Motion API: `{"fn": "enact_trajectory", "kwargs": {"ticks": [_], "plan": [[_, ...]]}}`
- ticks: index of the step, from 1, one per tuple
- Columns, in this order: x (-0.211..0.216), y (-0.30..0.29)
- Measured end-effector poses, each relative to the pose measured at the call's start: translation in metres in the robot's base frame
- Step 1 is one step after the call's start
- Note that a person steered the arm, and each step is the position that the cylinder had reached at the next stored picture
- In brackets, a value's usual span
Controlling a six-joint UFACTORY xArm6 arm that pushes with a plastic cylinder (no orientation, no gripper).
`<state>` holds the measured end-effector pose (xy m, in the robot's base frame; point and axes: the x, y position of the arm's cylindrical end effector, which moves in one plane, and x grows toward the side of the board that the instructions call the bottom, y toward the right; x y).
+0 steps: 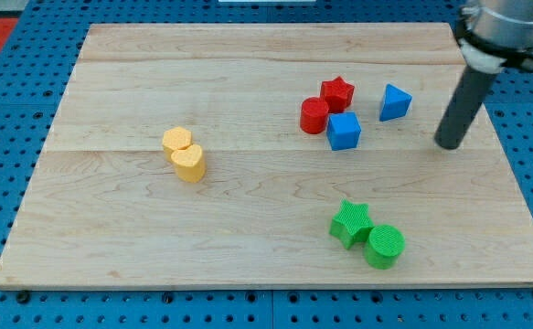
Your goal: Move the green star towards center
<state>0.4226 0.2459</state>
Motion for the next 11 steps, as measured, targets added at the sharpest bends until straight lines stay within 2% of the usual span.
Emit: {"fn": "enact_trajectory", "kwargs": {"ticks": [1,2,3,4,5,6,7,8,10,11], "plan": [[-0.029,-0.003],[-0.04,-0.049],[-0.027,-0.082],[-0.023,-0.072],[0.046,-0.02],[0.134,-0.02],[0.195,-0.051],[0.195,-0.083],[0.122,-0.16],[0.107,-0.21]]}}
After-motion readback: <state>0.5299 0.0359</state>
